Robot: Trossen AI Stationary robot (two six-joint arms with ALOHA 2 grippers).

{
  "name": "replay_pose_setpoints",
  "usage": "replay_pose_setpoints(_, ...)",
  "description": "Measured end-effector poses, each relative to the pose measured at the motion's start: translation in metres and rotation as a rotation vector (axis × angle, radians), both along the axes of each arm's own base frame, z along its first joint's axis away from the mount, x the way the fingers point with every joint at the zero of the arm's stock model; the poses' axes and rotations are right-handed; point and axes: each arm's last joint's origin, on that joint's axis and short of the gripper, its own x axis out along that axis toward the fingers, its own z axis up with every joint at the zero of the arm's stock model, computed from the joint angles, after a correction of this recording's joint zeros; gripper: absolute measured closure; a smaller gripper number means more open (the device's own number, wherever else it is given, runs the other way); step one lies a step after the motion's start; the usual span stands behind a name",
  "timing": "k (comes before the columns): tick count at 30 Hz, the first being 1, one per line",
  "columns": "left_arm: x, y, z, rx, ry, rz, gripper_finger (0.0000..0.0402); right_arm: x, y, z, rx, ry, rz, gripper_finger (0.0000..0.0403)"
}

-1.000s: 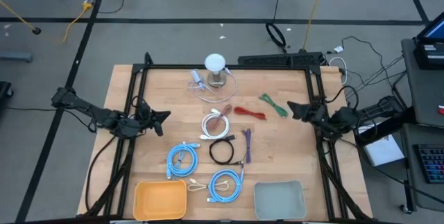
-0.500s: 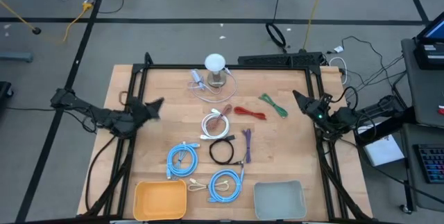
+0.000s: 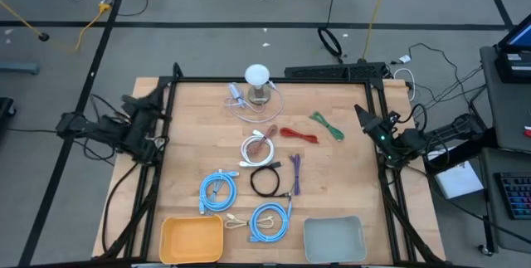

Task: Pick & Place USB Port
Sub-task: Put the green charger cable into the gray bin

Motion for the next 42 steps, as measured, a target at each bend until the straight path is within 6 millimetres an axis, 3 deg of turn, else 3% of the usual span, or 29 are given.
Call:
replay_pose_setpoints(5,-0.015,0.001,0.014,0.302,-0.011,0.078,0.0395,0.001,0.000,-0.001,-0.001,0.009,0.004,0.0403)
replay_pose_setpoints(9,-0.013,-0.007,0.056,0.674,0.077,-0.025,0.0391,0.002,0.001,-0.003,-0.052,0.071,0.037,0.0403)
replay_pose_setpoints(12,-0.002,-0.015,0.105,0.891,0.433,-0.281,0.0390,0.004,0.002,-0.003,-0.108,0.123,0.073,0.0403)
replay_pose_setpoints(15,0.018,-0.022,0.157,0.972,0.858,-0.453,0.0390,0.005,0.003,-0.002,-0.160,0.160,0.111,0.0403)
replay_pose_setpoints(18,0.056,-0.034,0.187,1.098,1.287,-0.577,0.0390,0.006,0.004,-0.001,-0.224,0.197,0.157,0.0403)
replay_pose_setpoints(21,0.099,-0.043,0.186,1.149,1.742,-0.751,0.0390,0.007,0.006,0.000,-0.295,0.218,0.214,0.0403)
replay_pose_setpoints(24,0.134,-0.043,0.164,1.017,2.112,-0.917,0.0398,0.009,0.009,0.006,-0.452,0.257,0.315,0.0401)
replay_pose_setpoints(27,0.156,-0.040,0.141,0.923,2.278,-0.989,0.0397,0.013,0.012,0.026,-0.608,0.375,0.366,0.0401)
replay_pose_setpoints(31,0.175,-0.033,0.122,0.885,2.216,-0.998,0.0399,0.027,0.018,0.080,-0.792,0.710,0.396,0.0393)
replay_pose_setpoints(36,0.167,-0.015,0.124,0.787,2.103,-0.886,0.0396,0.063,0.027,0.140,-0.891,1.194,0.386,0.0344)
replay_pose_setpoints(39,0.152,-0.006,0.127,0.738,2.045,-0.836,0.0399,0.088,0.028,0.147,-0.844,1.473,0.354,0.0301)
replay_pose_setpoints(42,0.134,-0.004,0.132,0.708,1.971,-0.799,0.0394,0.105,0.022,0.125,-0.690,1.715,0.421,0.0258)
